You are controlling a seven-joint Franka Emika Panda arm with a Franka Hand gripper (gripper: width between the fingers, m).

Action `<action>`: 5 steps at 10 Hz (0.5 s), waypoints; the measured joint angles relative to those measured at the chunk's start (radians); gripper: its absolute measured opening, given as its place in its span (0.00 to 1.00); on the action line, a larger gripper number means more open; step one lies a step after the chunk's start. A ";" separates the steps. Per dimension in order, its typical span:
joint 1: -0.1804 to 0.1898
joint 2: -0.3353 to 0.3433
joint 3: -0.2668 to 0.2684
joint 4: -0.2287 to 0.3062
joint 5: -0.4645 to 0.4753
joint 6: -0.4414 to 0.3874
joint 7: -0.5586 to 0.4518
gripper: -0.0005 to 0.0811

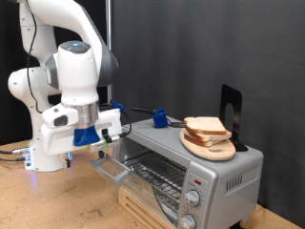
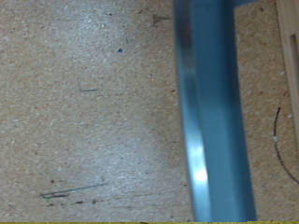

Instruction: Make a piece of toast with the oven

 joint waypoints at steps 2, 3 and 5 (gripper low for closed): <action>-0.008 0.042 -0.005 0.022 0.015 0.028 0.014 0.99; -0.009 0.071 -0.005 0.036 0.031 0.043 0.020 0.99; -0.009 0.129 -0.005 0.074 0.056 0.069 0.023 0.99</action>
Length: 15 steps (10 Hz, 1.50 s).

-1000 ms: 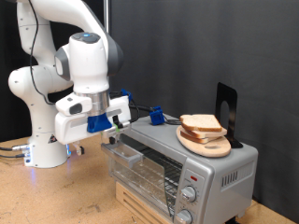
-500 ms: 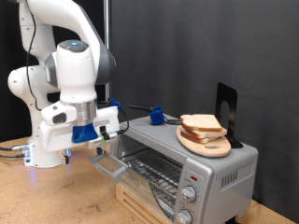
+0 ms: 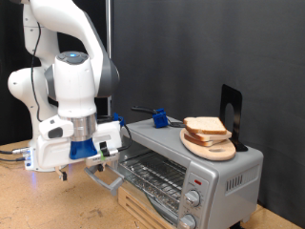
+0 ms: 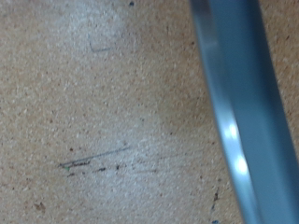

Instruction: Make a piece of toast with the oven

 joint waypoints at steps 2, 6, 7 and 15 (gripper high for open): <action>-0.003 0.035 0.000 0.024 0.002 0.009 -0.009 0.99; -0.008 0.039 -0.015 0.001 -0.057 0.021 -0.039 0.99; -0.011 0.041 -0.022 -0.013 -0.074 0.037 -0.032 0.99; -0.037 0.178 -0.041 -0.020 -0.042 0.175 0.005 0.99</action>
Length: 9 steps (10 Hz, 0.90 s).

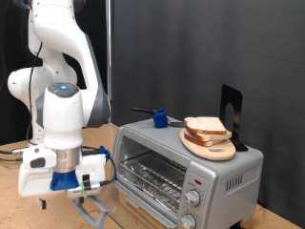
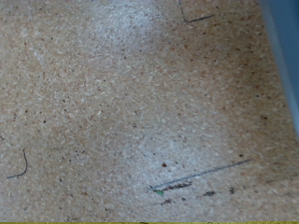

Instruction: Make a piece of toast with the oven

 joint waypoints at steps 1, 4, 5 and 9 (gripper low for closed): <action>-0.002 0.021 0.000 0.003 0.001 0.013 0.000 0.99; -0.005 0.086 0.002 0.010 0.015 0.061 -0.001 0.99; -0.005 0.106 0.004 0.013 0.021 0.075 -0.002 0.99; -0.007 0.143 0.006 0.006 0.027 0.100 -0.037 0.99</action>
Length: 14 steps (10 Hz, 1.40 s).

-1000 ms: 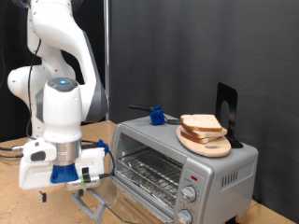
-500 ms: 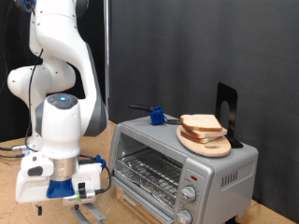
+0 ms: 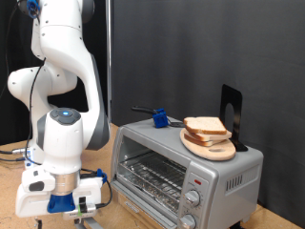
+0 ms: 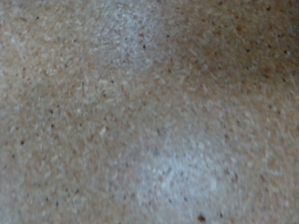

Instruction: Make a piece of toast with the oven

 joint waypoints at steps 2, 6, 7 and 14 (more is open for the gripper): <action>0.000 -0.001 -0.006 -0.030 -0.013 0.006 -0.015 0.99; 0.000 -0.034 -0.035 -0.116 -0.050 0.049 -0.035 0.99; -0.003 -0.054 -0.043 -0.136 -0.050 0.055 -0.050 0.99; -0.060 -0.295 -0.040 -0.211 0.080 -0.060 -0.240 0.99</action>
